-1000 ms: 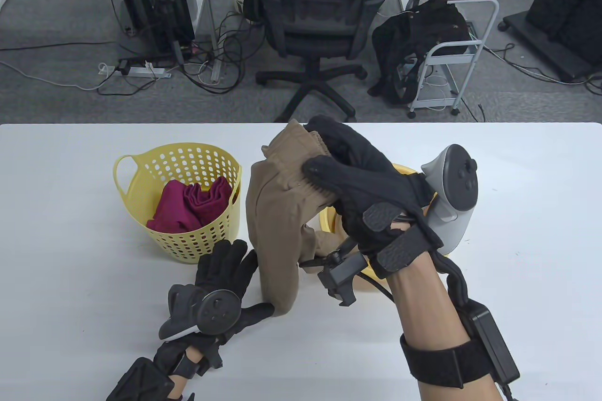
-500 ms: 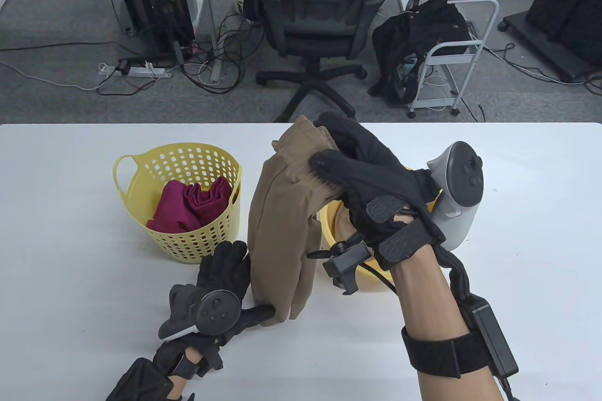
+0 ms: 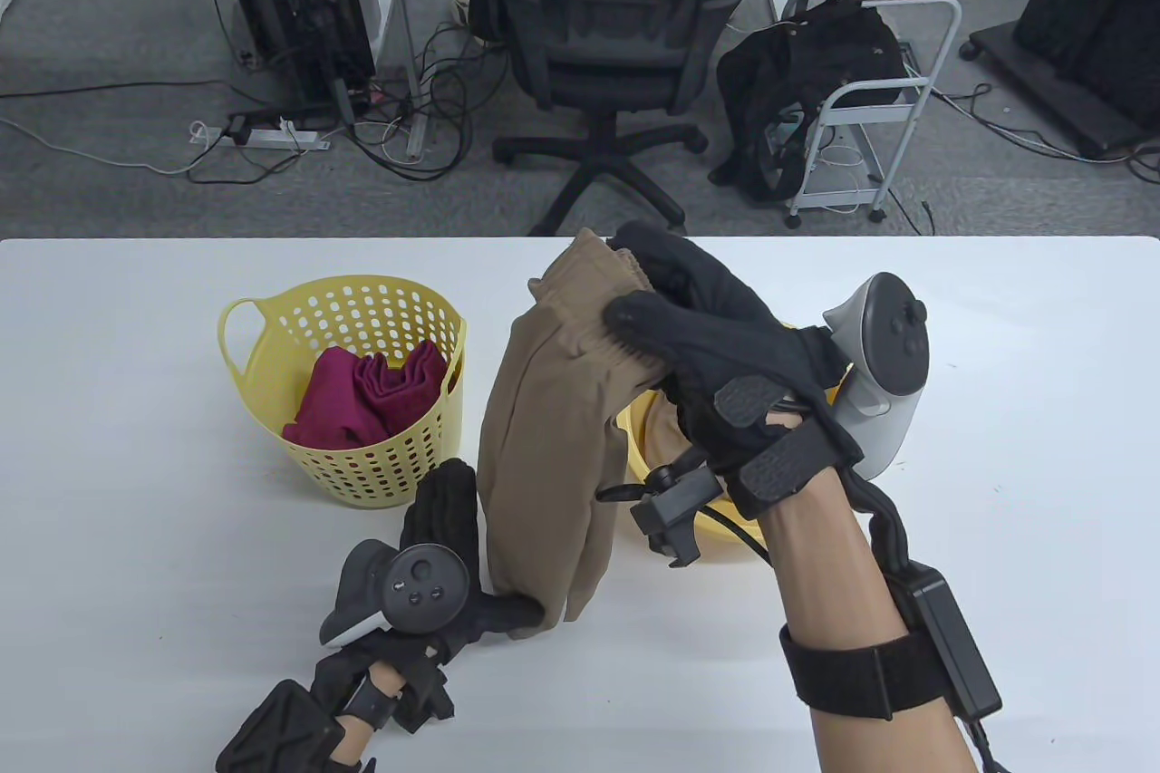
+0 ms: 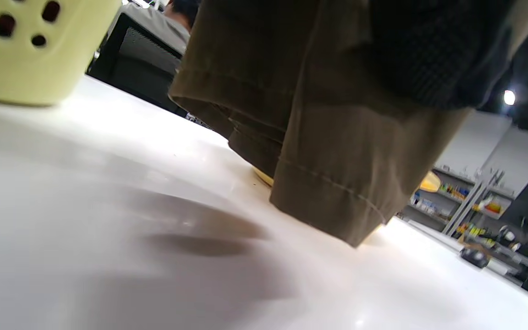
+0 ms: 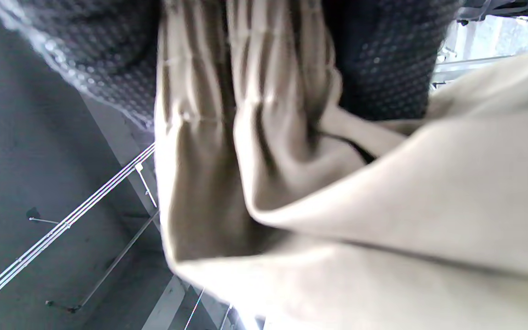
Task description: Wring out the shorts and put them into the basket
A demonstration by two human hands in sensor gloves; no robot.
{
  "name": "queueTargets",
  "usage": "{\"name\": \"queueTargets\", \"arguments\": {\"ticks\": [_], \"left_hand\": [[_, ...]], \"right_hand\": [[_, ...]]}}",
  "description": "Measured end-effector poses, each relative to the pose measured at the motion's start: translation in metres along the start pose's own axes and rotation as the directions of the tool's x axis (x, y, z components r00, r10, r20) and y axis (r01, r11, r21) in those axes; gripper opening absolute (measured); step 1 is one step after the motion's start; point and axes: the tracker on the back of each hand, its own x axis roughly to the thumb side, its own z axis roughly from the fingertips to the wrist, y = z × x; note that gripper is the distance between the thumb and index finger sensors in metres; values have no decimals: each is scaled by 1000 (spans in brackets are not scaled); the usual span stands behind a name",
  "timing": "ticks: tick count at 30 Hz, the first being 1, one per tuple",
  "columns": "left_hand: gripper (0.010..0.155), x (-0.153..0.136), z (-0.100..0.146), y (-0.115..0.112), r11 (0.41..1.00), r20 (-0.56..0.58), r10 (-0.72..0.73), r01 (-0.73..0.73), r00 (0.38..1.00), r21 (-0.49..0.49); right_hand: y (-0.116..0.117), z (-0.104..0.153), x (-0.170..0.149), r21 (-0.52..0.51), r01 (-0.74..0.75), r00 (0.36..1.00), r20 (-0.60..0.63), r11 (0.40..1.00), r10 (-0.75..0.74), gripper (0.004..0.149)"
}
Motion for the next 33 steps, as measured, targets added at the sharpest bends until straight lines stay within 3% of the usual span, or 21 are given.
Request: {"name": "queueTargets", "arguments": {"ticks": [3, 7, 16, 24, 26, 30, 33], "left_hand": [[140, -5, -4, -4, 990, -4, 141, -141, 990, -19], [137, -7, -8, -7, 974, 6, 225, -225, 974, -24], [118, -8, -13, -8, 923, 37, 380, -382, 924, 49], [82, -10, -15, -5, 886, 40, 451, -452, 892, 103], [76, -10, -15, -5, 893, 56, 438, -441, 897, 85], [42, -12, -15, -3, 905, 42, 413, -415, 910, 94], [35, -14, -15, 1, 921, 21, 376, -376, 926, 99]], "right_hand": [[7, 0, 0, 28, 3, 1000, 4, 1000, -3, 70], [19, -2, 0, 61, 16, 1000, 11, 998, -17, 70], [34, -8, -6, 88, 73, 997, 25, 993, -76, 70], [27, -6, -5, 81, 79, 996, 34, 994, -82, 70], [25, -5, -4, 75, 74, 996, 37, 994, -77, 70], [19, -4, -2, 64, 53, 998, 41, 997, -56, 70], [14, -3, -2, 48, 30, 998, 46, 998, -32, 70]]}}
